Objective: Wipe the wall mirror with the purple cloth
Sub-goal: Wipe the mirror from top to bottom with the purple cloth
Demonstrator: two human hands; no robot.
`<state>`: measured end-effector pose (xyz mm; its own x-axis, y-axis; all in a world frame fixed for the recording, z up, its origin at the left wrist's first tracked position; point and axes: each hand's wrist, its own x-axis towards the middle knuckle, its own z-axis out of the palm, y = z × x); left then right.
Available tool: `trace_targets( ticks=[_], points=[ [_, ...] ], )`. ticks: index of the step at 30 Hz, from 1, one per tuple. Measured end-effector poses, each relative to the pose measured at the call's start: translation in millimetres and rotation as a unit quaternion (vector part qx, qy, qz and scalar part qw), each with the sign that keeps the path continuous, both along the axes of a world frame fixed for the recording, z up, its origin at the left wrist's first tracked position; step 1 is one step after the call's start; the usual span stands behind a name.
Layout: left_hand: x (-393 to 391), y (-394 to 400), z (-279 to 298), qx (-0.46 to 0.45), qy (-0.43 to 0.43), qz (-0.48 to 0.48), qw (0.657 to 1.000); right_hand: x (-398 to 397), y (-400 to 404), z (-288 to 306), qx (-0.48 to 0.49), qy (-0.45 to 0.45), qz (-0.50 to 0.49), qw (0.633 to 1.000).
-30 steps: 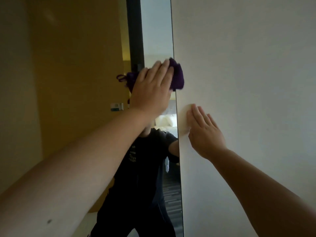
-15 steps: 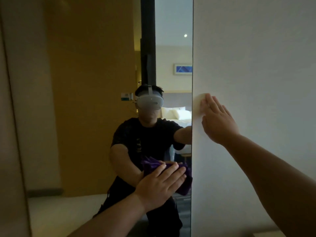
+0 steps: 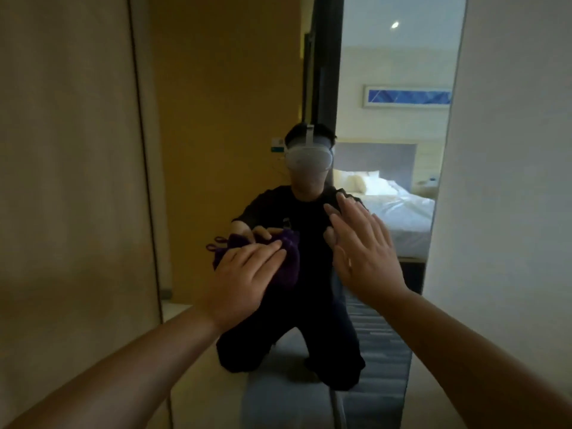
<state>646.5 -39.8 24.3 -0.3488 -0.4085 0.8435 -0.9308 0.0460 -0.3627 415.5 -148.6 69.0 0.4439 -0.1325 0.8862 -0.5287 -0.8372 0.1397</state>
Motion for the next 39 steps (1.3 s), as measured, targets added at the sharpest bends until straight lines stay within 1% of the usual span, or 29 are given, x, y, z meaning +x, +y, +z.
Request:
trace_targets(
  ticks=[3, 5, 10, 12, 16, 18, 20, 23, 25, 28, 32, 34, 36, 39],
  points=[
    [52.3, 27.2, -8.3, 0.005, 0.014, 0.041, 0.999, 49.0, 21.2, -25.2, -0.016, 0.047, 0.023, 0.998],
    [79.5, 42.1, -11.6, 0.007, 0.018, 0.060, 0.998, 76.3, 29.8, -36.3, -0.022, 0.059, 0.013, 0.998],
    [119.5, 56.6, -3.8, -0.016, 0.005, 0.062, 0.998, 113.6, 24.2, -56.7, -0.024, 0.079, -0.102, 0.991],
    [129.3, 51.9, 7.1, -0.039, -0.006, 0.054, 0.998, 117.4, 16.1, -62.1, -0.041, 0.081, -0.126, 0.988],
    [140.3, 33.4, 43.4, -0.088, -0.024, 0.051, 0.995, 120.9, 5.5, -66.0, -0.066, 0.064, -0.134, 0.987],
    [139.8, 21.9, 54.4, -0.096, -0.039, 0.039, 0.994, 123.2, 3.0, -67.7, -0.084, 0.044, -0.134, 0.986],
    [136.0, 10.4, 50.3, -0.089, -0.063, 0.040, 0.993, 125.6, 1.7, -69.9, -0.094, 0.031, -0.131, 0.986],
    [131.6, -0.5, 20.7, -0.089, -0.071, 0.050, 0.992, 127.9, 0.9, -71.6, -0.094, 0.020, -0.125, 0.987],
    [131.0, -0.7, -14.1, -0.081, -0.088, 0.033, 0.992, 128.7, 0.5, -71.6, -0.092, 0.012, -0.123, 0.988],
    [142.1, 5.0, -95.0, -0.039, -0.146, 0.023, 0.988, 127.7, 1.1, -71.8, -0.091, 0.005, -0.111, 0.990],
    [160.3, 18.5, -216.1, 0.043, -0.203, 0.084, 0.975, 128.7, 4.5, -69.8, -0.071, 0.007, -0.118, 0.991],
    [159.5, 26.9, -257.3, 0.074, -0.218, 0.119, 0.966, 127.3, 6.3, -68.2, -0.048, 0.021, -0.118, 0.992],
    [150.9, 34.1, -266.9, 0.096, -0.184, 0.117, 0.971, 122.9, 8.4, -65.6, -0.036, 0.045, -0.123, 0.991],
    [136.2, 42.3, -244.5, 0.126, -0.128, 0.076, 0.981, 114.0, 12.7, -60.2, -0.034, 0.089, -0.121, 0.988]
  ],
)
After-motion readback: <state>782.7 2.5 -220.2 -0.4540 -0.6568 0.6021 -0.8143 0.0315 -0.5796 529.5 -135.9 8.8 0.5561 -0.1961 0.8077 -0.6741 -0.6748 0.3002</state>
